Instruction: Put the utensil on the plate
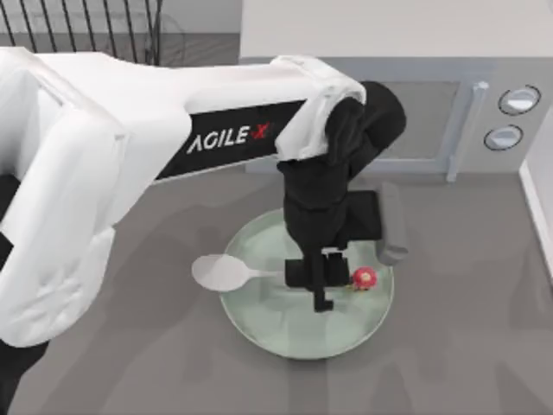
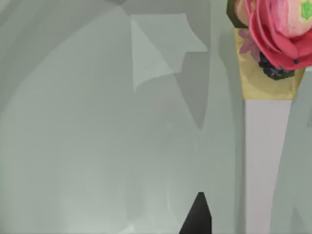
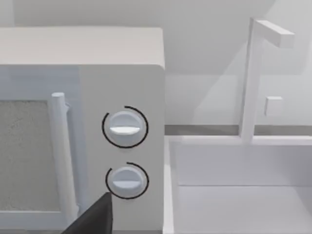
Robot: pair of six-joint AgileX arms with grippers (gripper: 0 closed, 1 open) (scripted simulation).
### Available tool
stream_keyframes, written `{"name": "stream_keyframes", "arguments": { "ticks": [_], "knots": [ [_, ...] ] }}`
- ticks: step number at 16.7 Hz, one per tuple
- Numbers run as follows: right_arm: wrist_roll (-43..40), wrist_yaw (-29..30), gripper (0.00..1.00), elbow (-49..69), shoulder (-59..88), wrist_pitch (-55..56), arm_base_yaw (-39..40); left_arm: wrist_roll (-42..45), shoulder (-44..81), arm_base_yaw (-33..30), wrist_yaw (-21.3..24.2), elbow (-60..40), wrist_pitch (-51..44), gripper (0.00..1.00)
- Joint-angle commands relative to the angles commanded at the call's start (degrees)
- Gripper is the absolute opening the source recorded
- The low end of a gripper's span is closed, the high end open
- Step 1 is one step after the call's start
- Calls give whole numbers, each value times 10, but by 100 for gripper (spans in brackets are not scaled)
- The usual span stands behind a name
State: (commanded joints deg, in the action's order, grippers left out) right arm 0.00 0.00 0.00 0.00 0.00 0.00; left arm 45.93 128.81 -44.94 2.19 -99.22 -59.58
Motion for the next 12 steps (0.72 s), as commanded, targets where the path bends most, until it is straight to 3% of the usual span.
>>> {"name": "stream_keyframes", "arguments": {
  "ticks": [6,12],
  "knots": [
    [0,0,100,0,0,0,0,0,0,0,0,0,0,98],
    [0,0,100,0,0,0,0,0,0,0,0,0,0,100]
  ]
}}
